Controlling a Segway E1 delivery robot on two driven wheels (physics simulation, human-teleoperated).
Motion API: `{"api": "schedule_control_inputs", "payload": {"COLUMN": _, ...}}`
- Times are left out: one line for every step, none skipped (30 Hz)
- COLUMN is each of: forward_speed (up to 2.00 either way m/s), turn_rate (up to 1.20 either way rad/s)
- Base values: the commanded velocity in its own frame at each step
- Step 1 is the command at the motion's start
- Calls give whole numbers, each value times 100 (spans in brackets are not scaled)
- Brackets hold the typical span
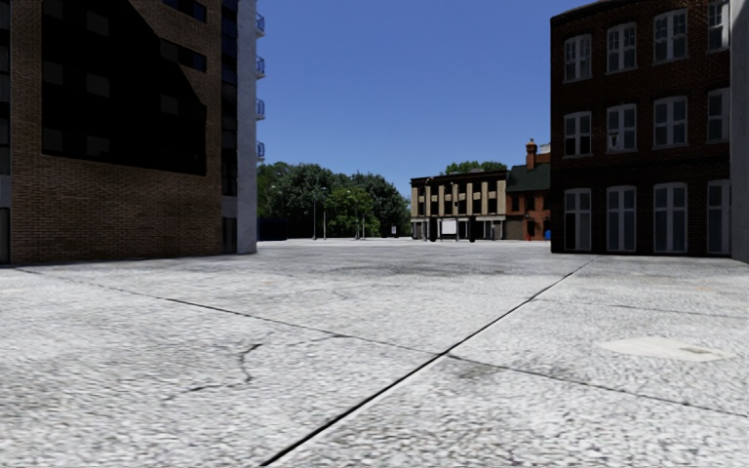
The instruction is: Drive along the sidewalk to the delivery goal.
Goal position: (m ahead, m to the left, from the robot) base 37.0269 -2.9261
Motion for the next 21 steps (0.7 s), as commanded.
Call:
{"api": "schedule_control_inputs", "payload": {"forward_speed": 200, "turn_rate": 0}}
{"api": "schedule_control_inputs", "payload": {"forward_speed": 200, "turn_rate": 0}}
{"api": "schedule_control_inputs", "payload": {"forward_speed": 200, "turn_rate": 0}}
{"api": "schedule_control_inputs", "payload": {"forward_speed": 200, "turn_rate": 0}}
{"api": "schedule_control_inputs", "payload": {"forward_speed": 200, "turn_rate": 0}}
{"api": "schedule_control_inputs", "payload": {"forward_speed": 200, "turn_rate": 0}}
{"api": "schedule_control_inputs", "payload": {"forward_speed": 200, "turn_rate": 0}}
{"api": "schedule_control_inputs", "payload": {"forward_speed": 200, "turn_rate": 0}}
{"api": "schedule_control_inputs", "payload": {"forward_speed": 200, "turn_rate": 0}}
{"api": "schedule_control_inputs", "payload": {"forward_speed": 200, "turn_rate": 0}}
{"api": "schedule_control_inputs", "payload": {"forward_speed": 200, "turn_rate": 0}}
{"api": "schedule_control_inputs", "payload": {"forward_speed": 200, "turn_rate": 0}}
{"api": "schedule_control_inputs", "payload": {"forward_speed": 200, "turn_rate": 0}}
{"api": "schedule_control_inputs", "payload": {"forward_speed": 200, "turn_rate": 0}}
{"api": "schedule_control_inputs", "payload": {"forward_speed": 200, "turn_rate": 0}}
{"api": "schedule_control_inputs", "payload": {"forward_speed": 200, "turn_rate": 0}}
{"api": "schedule_control_inputs", "payload": {"forward_speed": 200, "turn_rate": 0}}
{"api": "schedule_control_inputs", "payload": {"forward_speed": 200, "turn_rate": 0}}
{"api": "schedule_control_inputs", "payload": {"forward_speed": 200, "turn_rate": 0}}
{"api": "schedule_control_inputs", "payload": {"forward_speed": 200, "turn_rate": 0}}
{"api": "schedule_control_inputs", "payload": {"forward_speed": 200, "turn_rate": 0}}
